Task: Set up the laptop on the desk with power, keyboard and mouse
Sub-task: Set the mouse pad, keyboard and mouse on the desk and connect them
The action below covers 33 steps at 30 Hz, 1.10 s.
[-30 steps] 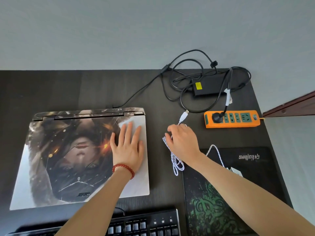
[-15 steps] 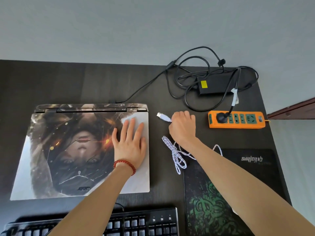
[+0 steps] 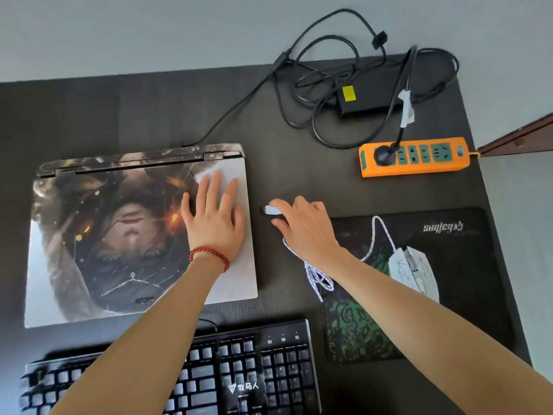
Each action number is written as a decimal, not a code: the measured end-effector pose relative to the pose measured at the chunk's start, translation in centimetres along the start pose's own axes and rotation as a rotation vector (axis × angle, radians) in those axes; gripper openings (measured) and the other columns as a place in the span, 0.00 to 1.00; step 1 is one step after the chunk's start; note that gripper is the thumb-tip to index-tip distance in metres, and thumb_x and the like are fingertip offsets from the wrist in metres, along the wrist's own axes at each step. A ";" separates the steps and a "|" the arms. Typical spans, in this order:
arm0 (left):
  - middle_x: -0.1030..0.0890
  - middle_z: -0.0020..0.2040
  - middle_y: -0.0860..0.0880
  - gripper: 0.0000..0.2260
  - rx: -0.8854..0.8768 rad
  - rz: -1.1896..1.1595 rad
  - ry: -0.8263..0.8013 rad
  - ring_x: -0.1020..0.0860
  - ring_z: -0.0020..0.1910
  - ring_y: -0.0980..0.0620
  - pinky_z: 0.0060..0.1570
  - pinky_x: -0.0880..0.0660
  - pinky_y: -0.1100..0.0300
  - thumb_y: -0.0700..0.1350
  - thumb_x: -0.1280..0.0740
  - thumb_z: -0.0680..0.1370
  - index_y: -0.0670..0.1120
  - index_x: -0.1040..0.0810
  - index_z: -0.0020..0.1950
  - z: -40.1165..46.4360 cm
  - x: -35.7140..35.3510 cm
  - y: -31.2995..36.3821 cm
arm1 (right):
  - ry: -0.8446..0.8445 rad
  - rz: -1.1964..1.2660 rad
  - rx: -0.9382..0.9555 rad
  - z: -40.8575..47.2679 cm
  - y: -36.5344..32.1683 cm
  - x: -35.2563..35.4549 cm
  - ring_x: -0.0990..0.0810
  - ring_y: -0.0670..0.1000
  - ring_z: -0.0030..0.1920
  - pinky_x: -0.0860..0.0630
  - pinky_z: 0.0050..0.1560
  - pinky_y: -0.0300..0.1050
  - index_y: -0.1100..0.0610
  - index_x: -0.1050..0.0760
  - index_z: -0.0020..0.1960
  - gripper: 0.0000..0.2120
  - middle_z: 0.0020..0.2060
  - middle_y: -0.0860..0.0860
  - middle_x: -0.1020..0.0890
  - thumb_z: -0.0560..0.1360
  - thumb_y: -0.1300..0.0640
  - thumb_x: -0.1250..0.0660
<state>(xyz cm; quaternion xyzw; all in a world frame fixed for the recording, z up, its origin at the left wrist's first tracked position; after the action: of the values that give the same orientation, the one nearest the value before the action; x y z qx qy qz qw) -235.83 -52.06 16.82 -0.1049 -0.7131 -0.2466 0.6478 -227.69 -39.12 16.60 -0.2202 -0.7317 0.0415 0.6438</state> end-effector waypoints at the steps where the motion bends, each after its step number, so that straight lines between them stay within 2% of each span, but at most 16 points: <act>1: 0.38 0.74 0.45 0.21 0.006 -0.004 0.006 0.43 0.74 0.46 0.70 0.50 0.39 0.48 0.47 0.77 0.52 0.35 0.70 0.1 0.0 0.0 | -0.003 0.024 -0.002 -0.1 0.1 -0.2 0.25 0.56 0.41 0.36 0.48 0.48 0.50 0.31 0.62 0.13 0.41 0.54 0.24 0.78 0.51 0.42; 10: 0.38 0.74 0.46 0.20 0.043 -0.023 0.044 0.44 0.74 0.46 0.71 0.52 0.40 0.48 0.47 0.76 0.50 0.33 0.68 0.0 0.2 0.1 | 0.049 0.269 -0.007 -1.1 -0.9 -0.3 0.25 0.53 0.45 0.43 0.49 0.46 0.51 0.26 0.56 0.09 0.44 0.48 0.19 0.77 0.55 0.39; 13: 0.37 0.74 0.46 0.20 0.051 -0.021 0.054 0.43 0.74 0.46 0.70 0.51 0.40 0.47 0.46 0.76 0.50 0.33 0.68 0.0 0.3 0.1 | 0.092 0.307 -0.046 -1.0 -1.2 -0.2 0.25 0.54 0.45 0.44 0.48 0.45 0.54 0.25 0.55 0.09 0.41 0.50 0.20 0.75 0.58 0.36; 15: 0.37 0.74 0.46 0.20 0.057 -0.021 0.062 0.43 0.74 0.46 0.70 0.51 0.41 0.46 0.46 0.76 0.49 0.32 0.68 -0.1 0.4 0.2 | 0.111 0.289 -0.047 -0.9 -1.3 -0.3 0.26 0.55 0.46 0.44 0.47 0.46 0.54 0.24 0.55 0.10 0.41 0.51 0.20 0.74 0.59 0.36; 18: 0.37 0.73 0.46 0.20 0.065 -0.019 0.070 0.42 0.74 0.46 0.70 0.50 0.41 0.46 0.45 0.75 0.49 0.31 0.67 -0.1 0.5 0.2 | 0.072 0.255 -0.032 -0.6 -1.2 -0.8 0.28 0.57 0.51 0.40 0.50 0.48 0.53 0.23 0.54 0.10 0.47 0.53 0.22 0.74 0.58 0.37; 20: 0.36 0.73 0.46 0.20 0.060 -0.011 0.075 0.42 0.73 0.46 0.70 0.50 0.41 0.46 0.45 0.75 0.48 0.31 0.67 -0.1 0.4 0.3 | 0.068 0.261 -0.024 -0.6 -1.1 -0.7 0.26 0.58 0.49 0.35 0.49 0.51 0.52 0.21 0.50 0.08 0.46 0.54 0.23 0.72 0.58 0.34; 23: 0.36 0.73 0.45 0.20 0.060 -0.001 0.077 0.41 0.73 0.46 0.70 0.50 0.40 0.47 0.45 0.75 0.49 0.31 0.67 -0.1 0.4 0.2 | 0.091 0.229 0.041 -1.0 -1.7 -0.6 0.24 0.58 0.44 0.32 0.46 0.50 0.53 0.20 0.47 0.08 0.40 0.53 0.21 0.69 0.60 0.31; 29: 0.34 0.72 0.45 0.21 0.050 0.009 0.084 0.40 0.73 0.45 0.69 0.48 0.40 0.49 0.48 0.75 0.49 0.31 0.67 0.1 0.4 0.2 | 0.098 0.321 -0.057 -0.5 -0.8 -0.3 0.28 0.57 0.47 0.38 0.48 0.49 0.54 0.21 0.51 0.08 0.45 0.55 0.23 0.74 0.60 0.36; 33: 0.35 0.72 0.45 0.21 0.049 0.015 0.073 0.41 0.73 0.46 0.70 0.49 0.40 0.50 0.49 0.75 0.50 0.31 0.67 0.1 0.3 0.2 | 0.106 0.304 -0.046 -0.6 -0.8 -0.1 0.26 0.58 0.45 0.35 0.47 0.50 0.53 0.20 0.49 0.08 0.43 0.54 0.23 0.72 0.61 0.33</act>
<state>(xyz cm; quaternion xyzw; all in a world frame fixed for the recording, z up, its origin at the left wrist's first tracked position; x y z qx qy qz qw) -235.83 -51.91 17.11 -0.0850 -0.6940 -0.2277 0.6777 -227.36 -40.00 16.91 -0.3448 -0.6558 0.1099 0.6625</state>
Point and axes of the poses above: each hand's wrist, its own z-axis towards the middle knuckle, its own x-axis out of the back of the hand, y = z × x, the point moved 8 cm from there along z, towards the middle knuckle
